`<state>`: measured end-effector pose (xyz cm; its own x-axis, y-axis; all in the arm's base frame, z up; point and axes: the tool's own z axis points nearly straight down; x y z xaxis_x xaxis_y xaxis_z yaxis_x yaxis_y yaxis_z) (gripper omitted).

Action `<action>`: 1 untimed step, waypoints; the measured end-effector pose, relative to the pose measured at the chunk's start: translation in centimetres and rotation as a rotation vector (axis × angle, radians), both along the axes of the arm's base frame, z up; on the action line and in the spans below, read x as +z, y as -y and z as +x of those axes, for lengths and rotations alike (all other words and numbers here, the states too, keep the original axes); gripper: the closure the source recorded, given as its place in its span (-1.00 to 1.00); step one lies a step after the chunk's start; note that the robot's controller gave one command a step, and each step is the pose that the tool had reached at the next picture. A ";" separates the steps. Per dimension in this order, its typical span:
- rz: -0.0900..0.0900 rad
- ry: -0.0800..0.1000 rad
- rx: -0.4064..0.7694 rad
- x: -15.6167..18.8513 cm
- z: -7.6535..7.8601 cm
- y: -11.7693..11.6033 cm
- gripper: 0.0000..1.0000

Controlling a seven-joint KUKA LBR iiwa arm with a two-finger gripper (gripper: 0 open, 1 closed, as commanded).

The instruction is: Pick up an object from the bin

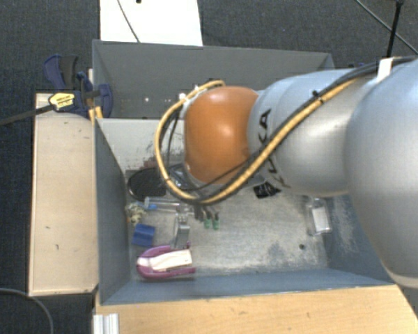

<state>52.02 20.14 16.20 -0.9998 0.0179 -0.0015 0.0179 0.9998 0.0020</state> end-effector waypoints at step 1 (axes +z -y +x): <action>-0.002 0.002 0.002 -7.0 6.5 2.1 -1.00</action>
Offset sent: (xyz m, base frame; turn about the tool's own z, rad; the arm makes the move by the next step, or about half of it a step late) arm 0.0628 -0.0189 -0.0668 -0.0067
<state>58.56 18.04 9.23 -0.9999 0.0157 -0.0037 0.0157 0.9999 -0.0001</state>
